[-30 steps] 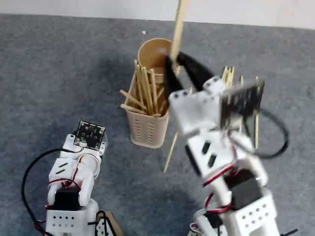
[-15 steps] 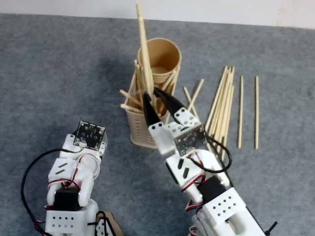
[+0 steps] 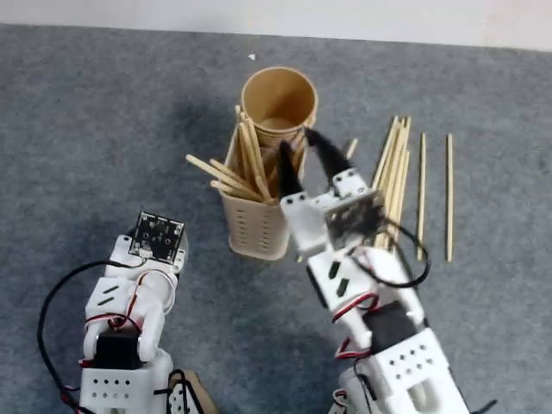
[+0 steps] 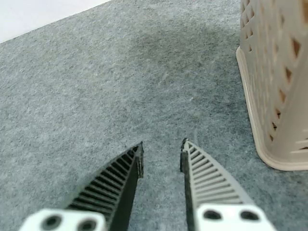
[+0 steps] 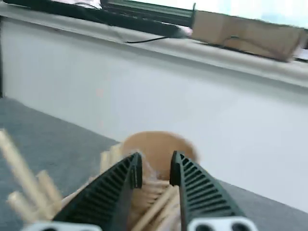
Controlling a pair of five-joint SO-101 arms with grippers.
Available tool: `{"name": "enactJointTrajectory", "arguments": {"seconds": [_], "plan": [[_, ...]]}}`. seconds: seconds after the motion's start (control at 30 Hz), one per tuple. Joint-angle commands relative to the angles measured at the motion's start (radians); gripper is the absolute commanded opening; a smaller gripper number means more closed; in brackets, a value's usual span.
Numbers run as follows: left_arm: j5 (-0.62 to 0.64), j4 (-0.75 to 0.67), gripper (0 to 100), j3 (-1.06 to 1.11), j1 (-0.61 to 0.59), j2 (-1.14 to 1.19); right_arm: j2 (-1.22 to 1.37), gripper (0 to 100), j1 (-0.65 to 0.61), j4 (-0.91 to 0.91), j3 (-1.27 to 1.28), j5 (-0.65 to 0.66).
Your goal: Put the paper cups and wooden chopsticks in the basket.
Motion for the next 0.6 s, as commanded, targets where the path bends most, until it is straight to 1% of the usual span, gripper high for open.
{"name": "enactJointTrajectory", "arguments": {"seconds": [0.0,0.1,0.2,0.27,0.47,0.57], "plan": [[-0.011,-0.017,16,0.018,0.016,-0.002,0.004,10.1,0.166,0.236,-0.249,-0.049],[-0.011,-0.017,16,0.018,0.016,-0.002,0.093,10.1,0.380,0.453,-0.409,-0.057],[-0.011,-0.017,16,0.018,0.016,-0.002,0.275,10.1,0.516,0.607,-0.530,-0.035],[-0.011,-0.017,16,0.018,0.016,-0.002,0.437,10.1,0.567,0.651,-0.584,0.046],[-0.011,-0.017,16,0.018,0.016,-0.002,0.937,10.5,0.670,0.657,-0.607,0.222],[-0.011,-0.017,16,0.018,0.016,-0.002,1.109,10.5,0.684,0.656,-0.638,0.265]]}}
